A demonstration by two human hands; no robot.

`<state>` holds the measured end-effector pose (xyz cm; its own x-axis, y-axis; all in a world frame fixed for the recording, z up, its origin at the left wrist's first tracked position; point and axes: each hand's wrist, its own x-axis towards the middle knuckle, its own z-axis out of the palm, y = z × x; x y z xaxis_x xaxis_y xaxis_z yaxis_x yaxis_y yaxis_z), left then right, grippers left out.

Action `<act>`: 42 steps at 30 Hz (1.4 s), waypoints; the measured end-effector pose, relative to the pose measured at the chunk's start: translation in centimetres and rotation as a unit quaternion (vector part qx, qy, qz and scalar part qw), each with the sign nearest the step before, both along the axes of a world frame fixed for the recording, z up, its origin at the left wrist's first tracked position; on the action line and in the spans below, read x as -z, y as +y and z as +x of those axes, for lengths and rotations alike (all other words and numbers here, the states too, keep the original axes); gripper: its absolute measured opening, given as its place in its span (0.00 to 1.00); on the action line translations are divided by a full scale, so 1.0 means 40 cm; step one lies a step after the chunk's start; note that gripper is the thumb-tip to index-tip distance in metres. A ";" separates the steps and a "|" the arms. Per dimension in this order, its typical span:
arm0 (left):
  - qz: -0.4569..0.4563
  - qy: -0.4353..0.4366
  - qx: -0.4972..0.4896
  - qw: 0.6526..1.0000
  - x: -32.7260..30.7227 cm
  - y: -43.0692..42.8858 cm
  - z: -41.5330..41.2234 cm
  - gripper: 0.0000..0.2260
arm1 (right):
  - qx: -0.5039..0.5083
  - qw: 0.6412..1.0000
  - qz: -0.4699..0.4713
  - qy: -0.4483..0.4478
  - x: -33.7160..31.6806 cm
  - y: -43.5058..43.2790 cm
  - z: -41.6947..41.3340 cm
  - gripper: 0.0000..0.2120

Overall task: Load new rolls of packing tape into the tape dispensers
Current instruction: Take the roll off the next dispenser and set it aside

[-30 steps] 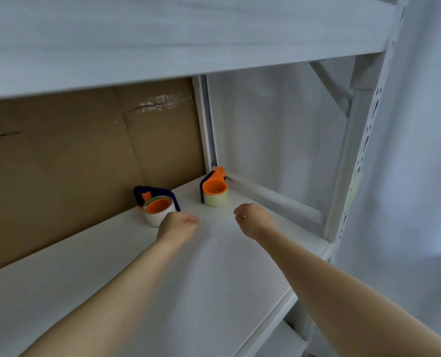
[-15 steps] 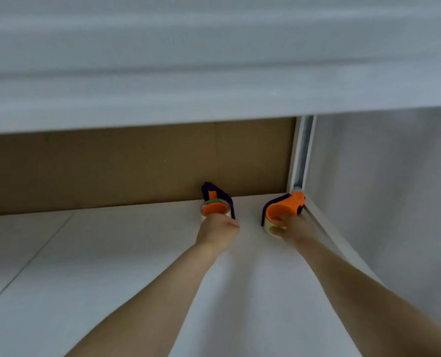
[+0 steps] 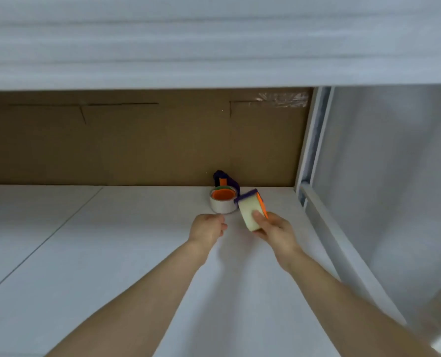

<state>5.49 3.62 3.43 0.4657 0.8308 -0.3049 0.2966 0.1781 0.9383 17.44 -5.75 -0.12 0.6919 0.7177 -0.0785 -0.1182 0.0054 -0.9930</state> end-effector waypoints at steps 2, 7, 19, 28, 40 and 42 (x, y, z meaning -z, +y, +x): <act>-0.040 -0.026 -0.002 0.999 -0.001 -0.006 -0.018 0.08 | -0.047 0.980 0.081 0.175 -0.008 -0.023 -0.047 0.15; 0.167 0.062 0.012 0.984 0.056 0.004 -0.084 0.25 | -0.074 0.931 0.106 0.340 0.009 -0.073 -0.131 0.22; 0.246 0.148 0.184 0.940 0.103 0.033 -0.094 0.08 | 0.006 0.961 -0.275 0.015 0.036 -0.126 -0.119 0.24; 0.268 0.234 0.451 0.818 0.043 0.052 -0.069 0.47 | -0.121 0.873 -0.302 -0.363 0.003 -0.112 -0.092 0.26; 0.406 0.332 0.393 0.755 0.065 0.015 -0.045 0.37 | -0.114 0.785 -0.269 -0.546 0.016 -0.144 -0.112 0.19; 0.396 0.346 0.388 0.757 0.065 0.014 -0.042 0.40 | -0.109 0.789 -0.238 -0.556 0.020 -0.150 -0.109 0.19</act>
